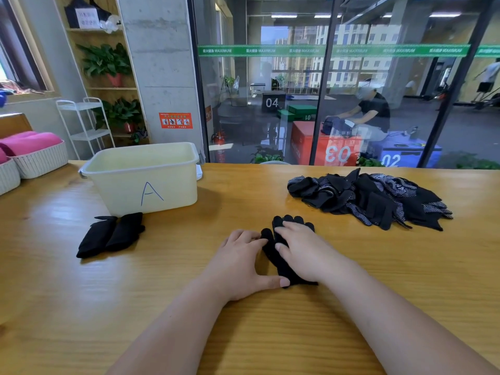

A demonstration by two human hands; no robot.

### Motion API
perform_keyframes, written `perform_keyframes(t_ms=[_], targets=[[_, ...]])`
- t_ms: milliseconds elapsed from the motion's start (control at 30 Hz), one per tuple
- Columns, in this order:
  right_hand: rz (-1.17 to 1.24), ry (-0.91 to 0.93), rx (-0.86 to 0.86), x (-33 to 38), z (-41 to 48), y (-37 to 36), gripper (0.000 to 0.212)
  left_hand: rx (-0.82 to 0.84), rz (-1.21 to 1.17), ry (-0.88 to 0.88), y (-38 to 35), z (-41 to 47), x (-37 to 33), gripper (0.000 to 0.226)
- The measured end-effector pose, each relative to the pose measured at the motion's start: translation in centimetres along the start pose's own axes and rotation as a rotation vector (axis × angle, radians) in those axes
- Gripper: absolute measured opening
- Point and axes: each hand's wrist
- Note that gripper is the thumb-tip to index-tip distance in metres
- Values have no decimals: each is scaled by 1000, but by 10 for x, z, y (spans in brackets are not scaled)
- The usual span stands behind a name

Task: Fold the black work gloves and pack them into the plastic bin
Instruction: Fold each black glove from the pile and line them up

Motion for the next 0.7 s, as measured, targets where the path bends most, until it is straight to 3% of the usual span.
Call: perform_keyframes(t_ms=[67, 200, 700], targets=[[-16, -51, -56, 2, 13, -2, 60, -2, -5, -2, 1, 0, 0, 120], [-127, -129, 19, 3, 25, -22, 70, 14, -44, 7, 2, -2, 3, 123], [-161, -71, 92, 4, 36, -27, 77, -79, -163, 86, 9, -1, 12, 113]])
Point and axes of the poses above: each hand's wrist, its own z-axis towards the middle knuckle, its own y-axis out of the back of the hand, x = y × z, and after that the axes turned 6 degrees about -x, right-handed
